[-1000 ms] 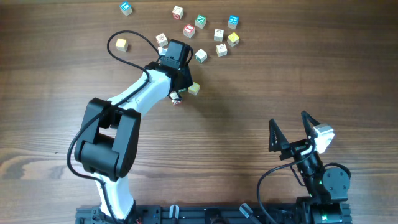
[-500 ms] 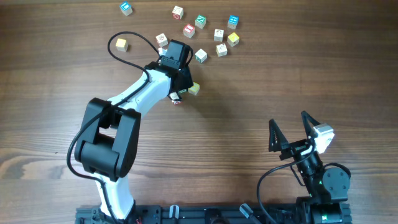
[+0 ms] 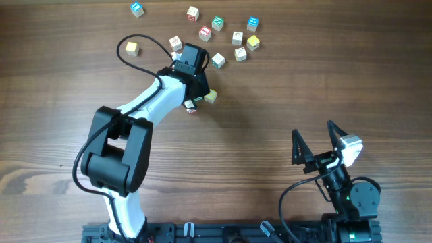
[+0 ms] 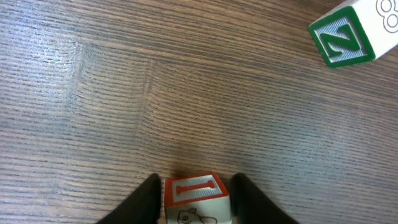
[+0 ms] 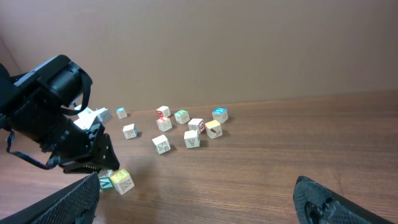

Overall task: Form a circle
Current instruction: 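Retract the left arm away to the left side of the table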

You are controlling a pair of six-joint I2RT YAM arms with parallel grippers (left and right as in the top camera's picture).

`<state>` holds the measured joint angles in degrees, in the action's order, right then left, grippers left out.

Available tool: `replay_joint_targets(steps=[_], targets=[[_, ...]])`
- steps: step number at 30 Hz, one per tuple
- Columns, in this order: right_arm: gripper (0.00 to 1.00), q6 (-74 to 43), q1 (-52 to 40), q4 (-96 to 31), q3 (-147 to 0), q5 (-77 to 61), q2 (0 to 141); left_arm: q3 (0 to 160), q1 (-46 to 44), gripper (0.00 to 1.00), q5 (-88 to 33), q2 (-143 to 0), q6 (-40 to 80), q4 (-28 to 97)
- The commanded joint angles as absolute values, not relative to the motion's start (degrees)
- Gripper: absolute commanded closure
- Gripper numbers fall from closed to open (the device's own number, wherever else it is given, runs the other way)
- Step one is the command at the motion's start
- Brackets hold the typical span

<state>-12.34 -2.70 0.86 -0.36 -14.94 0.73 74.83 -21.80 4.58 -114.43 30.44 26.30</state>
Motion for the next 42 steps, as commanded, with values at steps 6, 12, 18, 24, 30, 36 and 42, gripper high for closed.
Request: replay_joint_targets(steps=[6,12,18,24,30,36,42], targets=[[0.0,-12.03,-3.01,1.17,-0.3,-14.44,0.27,74.26,-21.26,0.45,4.82,-115.07,30.48,23.9],[0.0,-12.03,-3.01,1.17,-0.3,-14.44,0.27,79.55,-16.67,0.37,4.75,-113.99,28.77,22.28],[0.0,-12.01,-3.01,1.17,-0.3,-14.44,0.27,82.59,-6.55,0.24,4.73,-113.49,28.77,28.18],[0.0,-12.01,-3.01,1.17,-0.3,-14.44,0.27,82.56,3.01,0.04,4.54,-113.49,28.77,30.96],[0.0,-12.03,-3.01,1.17,-0.3,-14.44,0.27,82.56,8.16,0.0,4.54,-113.49,28.8,34.35],[0.0,-12.03,-3.01,1.17,-0.3,-14.44,0.27,82.56,8.86,0.0,4.54,-113.49,28.77,34.33],[0.0,-12.01,-2.98,1.41,-0.3,-12.49,0.27,82.56,8.86,0.0,4.54,-113.49,28.77,34.33]])
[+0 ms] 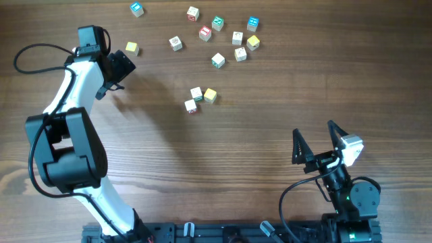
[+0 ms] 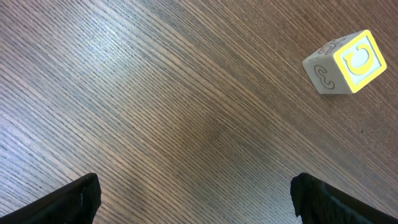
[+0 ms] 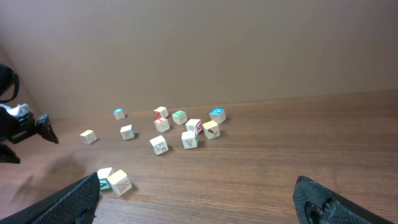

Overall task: Form a circle
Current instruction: 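Retract the left arm away to the left side of the table, then move the right gripper forward over the far blocks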

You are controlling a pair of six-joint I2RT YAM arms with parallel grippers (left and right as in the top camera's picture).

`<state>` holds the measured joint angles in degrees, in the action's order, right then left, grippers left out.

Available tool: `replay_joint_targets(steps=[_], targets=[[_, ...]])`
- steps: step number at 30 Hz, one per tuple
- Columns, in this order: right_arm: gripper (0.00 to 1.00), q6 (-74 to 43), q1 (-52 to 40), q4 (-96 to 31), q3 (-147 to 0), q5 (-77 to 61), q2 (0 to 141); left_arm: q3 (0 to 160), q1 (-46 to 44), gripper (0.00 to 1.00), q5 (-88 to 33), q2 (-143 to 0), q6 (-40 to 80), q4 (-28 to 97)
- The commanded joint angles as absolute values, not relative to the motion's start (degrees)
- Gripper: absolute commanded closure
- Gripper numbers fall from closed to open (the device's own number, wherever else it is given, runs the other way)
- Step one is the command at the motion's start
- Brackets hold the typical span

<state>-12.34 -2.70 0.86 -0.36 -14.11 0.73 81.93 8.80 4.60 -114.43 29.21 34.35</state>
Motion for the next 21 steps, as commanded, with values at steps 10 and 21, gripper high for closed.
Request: replay_joint_targets(steps=[10,21], targets=[[0.0,-12.99,-2.98,-8.73,-10.96,-17.67,3.99,82.56,8.86,0.0,4.54,-113.49,28.8,34.33],[0.0,-8.51,-2.98,-47.62,-68.51,-20.69,54.48,82.56,8.86,0.0,4.54,-113.49,28.8,34.33]])
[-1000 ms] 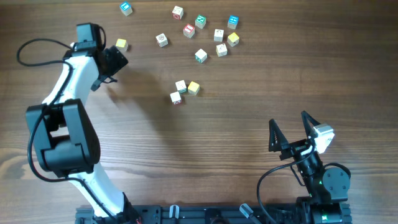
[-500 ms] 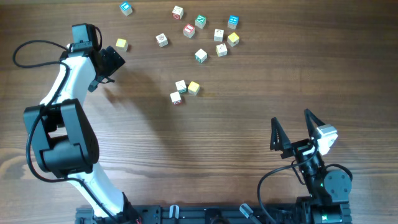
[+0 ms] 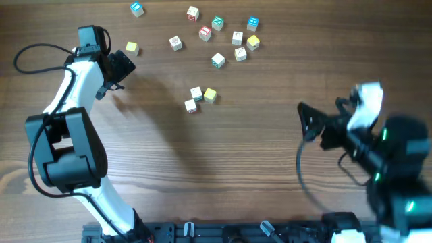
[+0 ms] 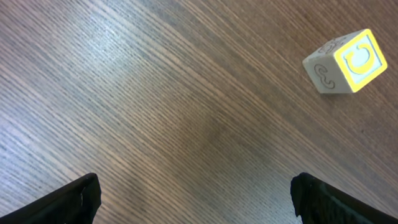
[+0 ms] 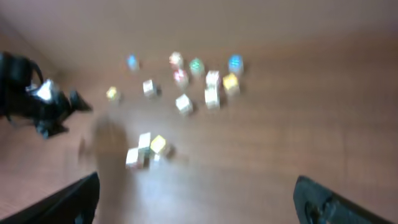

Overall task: Form a circle
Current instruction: 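Move the right gripper forward over the far blocks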

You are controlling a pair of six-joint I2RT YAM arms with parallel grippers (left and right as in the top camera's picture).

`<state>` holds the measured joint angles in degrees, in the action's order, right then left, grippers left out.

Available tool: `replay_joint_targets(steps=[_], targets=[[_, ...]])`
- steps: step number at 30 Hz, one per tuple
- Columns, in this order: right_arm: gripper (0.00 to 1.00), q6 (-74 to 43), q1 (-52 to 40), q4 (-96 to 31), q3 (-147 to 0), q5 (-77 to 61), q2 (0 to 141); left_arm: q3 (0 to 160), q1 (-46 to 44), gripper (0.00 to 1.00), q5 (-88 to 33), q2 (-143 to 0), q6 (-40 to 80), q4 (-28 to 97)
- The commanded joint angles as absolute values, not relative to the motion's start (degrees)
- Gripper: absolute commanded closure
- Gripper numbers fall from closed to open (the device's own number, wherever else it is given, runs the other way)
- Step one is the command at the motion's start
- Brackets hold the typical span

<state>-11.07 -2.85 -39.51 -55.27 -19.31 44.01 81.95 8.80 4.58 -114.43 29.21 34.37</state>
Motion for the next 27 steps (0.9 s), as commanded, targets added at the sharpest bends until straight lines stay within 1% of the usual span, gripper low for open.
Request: replay_joint_targets(steps=[1,5,8,10,11,13,17,20,21,22,23,24,25,27], targets=[[0.0,-8.21,-3.01,-51.35,-73.49,-20.71,58.48,82.56,8.86,0.0,4.54,-113.49,28.77,34.33],[0.0,-6.81,-3.01,-67.37,-98.67,-20.71,77.93,82.56,8.86,0.0,4.54,-113.49,28.77,34.33],[0.0,-4.21,-3.18,-80.82,-120.92,-20.69,95.33,82.56,8.86,0.0,4.54,-113.49,28.77,34.33],[0.0,-4.21,-3.92,-84.62,-129.1,-20.71,103.55,82.56,8.86,0.0,4.54,-113.49,28.77,34.33],[0.0,-3.92,-4.84,-84.66,-131.37,-20.71,107.48,82.56,8.86,0.0,4.54,-113.49,28.77,34.33],[0.0,-1.39,-6.83,-82.13,-131.46,-20.71,112.95,82.56,8.86,0.0,4.54,-113.49,28.8,34.33],[0.0,-0.43,-11.53,-70.54,-131.39,-20.69,123.94,82.56,8.86,0.0,4.54,-113.49,28.77,34.33],[0.0,-1.76,-13.91,-62.59,-131.22,-20.6,129.14,82.56,8.86,0.0,4.54,-113.49,28.77,34.33],[0.14,-1.72,-14.79,-59.94,-131.2,-20.29,130.82,82.56,8.86,0.0,4.54,-113.49,28.77,34.33],[0.3,-1.72,-15.57,-58.26,-131.17,-18.63,132.03,82.56,8.86,0.0,4.54,-113.49,28.8,34.33],[0.41,-1.67,-16.16,-57.3,-131.07,-16.93,132.99,82.56,8.86,0.0,4.54,-113.49,28.77,34.33],[0.57,-1.61,-16.75,-56.55,-130.93,-14.44,133.78,82.56,8.86,0.0,4.54,-113.49,28.77,34.33],[0.62,-1.5,-17.39,-56.1,-130.78,-11.55,134.65,82.56,8.86,0.0,4.54,-113.49,28.77,34.33],[0.61,-1.21,-18.41,-55.37,-130.76,-8.14,136.57,82.56,8.86,0.0,4.54,-113.49,28.77,34.33]])
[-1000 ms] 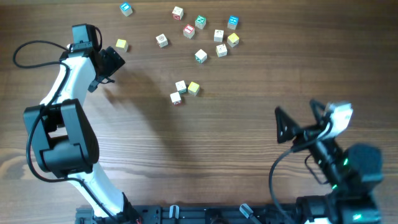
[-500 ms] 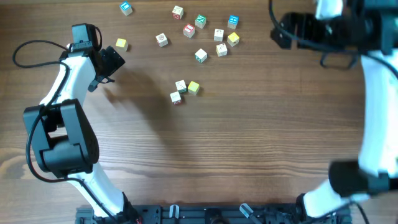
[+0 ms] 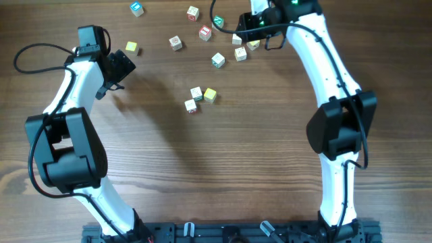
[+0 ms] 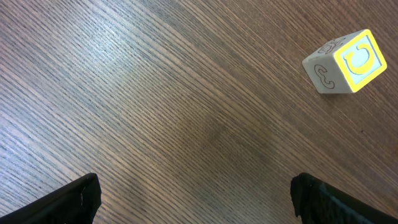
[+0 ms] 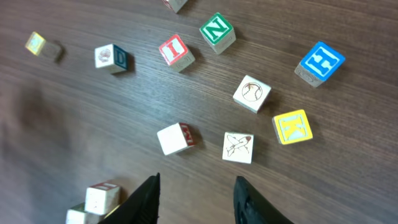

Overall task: Form a circle
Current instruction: 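Move the right gripper forward over the far blocks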

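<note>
Small lettered cubes lie scattered at the table's far side. My right gripper point(image 3: 244, 27) hangs open above them with nothing between its fingers. Its wrist view shows a red I cube point(image 5: 176, 52), a green N cube point(image 5: 217, 31), a blue cube point(image 5: 319, 63), a yellow K cube point(image 5: 292, 126) and a plane-picture cube point(image 5: 238, 147) ahead of the gripper point(image 5: 196, 202). Three cubes point(image 3: 200, 98) sit bunched near the table's middle. My left gripper point(image 3: 121, 67) stands wide open at the far left, just short of a yellow C cube point(image 4: 345, 61).
A lone blue cube point(image 3: 137, 9) lies at the back left, close to the table's far edge. A white cube point(image 3: 175, 43) sits between the yellow C cube and the main group. The left arm's cable point(image 3: 34, 50) loops out to the left.
My right arm has moved from the right side of the table to above the cubes at the back, and its jaws now stand closer together. The left gripper and all cubes are where they were.
At first my left gripper had a red-edged cube between its fingers beside two cubes mid-table, with the right arm parked at the front right. Then the left gripper stood open at the far left, the red-edged cube left in the bunch. The right arm then rose, and now hangs over the back cubes.
</note>
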You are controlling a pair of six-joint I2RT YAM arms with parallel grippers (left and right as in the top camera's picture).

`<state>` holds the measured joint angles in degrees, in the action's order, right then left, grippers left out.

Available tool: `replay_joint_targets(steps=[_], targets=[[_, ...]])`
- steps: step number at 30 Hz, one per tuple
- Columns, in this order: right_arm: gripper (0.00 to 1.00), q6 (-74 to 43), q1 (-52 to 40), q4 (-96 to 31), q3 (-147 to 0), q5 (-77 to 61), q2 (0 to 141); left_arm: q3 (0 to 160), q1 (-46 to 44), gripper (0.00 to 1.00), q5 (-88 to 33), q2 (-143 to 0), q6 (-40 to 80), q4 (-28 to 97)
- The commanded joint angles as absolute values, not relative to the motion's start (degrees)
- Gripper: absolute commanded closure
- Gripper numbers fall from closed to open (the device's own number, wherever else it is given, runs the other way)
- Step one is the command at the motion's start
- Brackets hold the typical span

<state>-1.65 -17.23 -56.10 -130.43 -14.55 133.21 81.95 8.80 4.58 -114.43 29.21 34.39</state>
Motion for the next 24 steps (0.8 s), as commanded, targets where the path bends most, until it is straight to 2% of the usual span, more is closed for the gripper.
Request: replay_joint_targets(steps=[1,12,17,20,24], targets=[[0.59,-1.06,-18.81,-54.76,-130.76,-8.12,137.58,82.56,8.86,0.0,4.54,-113.49,28.77,34.33],[0.36,-1.54,-19.86,-51.94,-130.76,-5.74,146.5,82.56,8.86,0.0,4.54,-113.49,28.77,34.33],[0.36,-1.54,-19.86,-51.75,-130.76,-3.05,148.68,82.56,8.86,0.0,4.54,-113.49,28.77,34.33],[0.44,-1.52,-19.86,-51.81,-130.76,-0.21,149.16,82.56,8.86,0.0,4.54,-113.49,28.77,34.33],[0.44,-1.5,-19.86,-51.81,-130.78,0.21,148.46,82.56,8.86,0.0,4.54,-113.49,28.77,34.33]])
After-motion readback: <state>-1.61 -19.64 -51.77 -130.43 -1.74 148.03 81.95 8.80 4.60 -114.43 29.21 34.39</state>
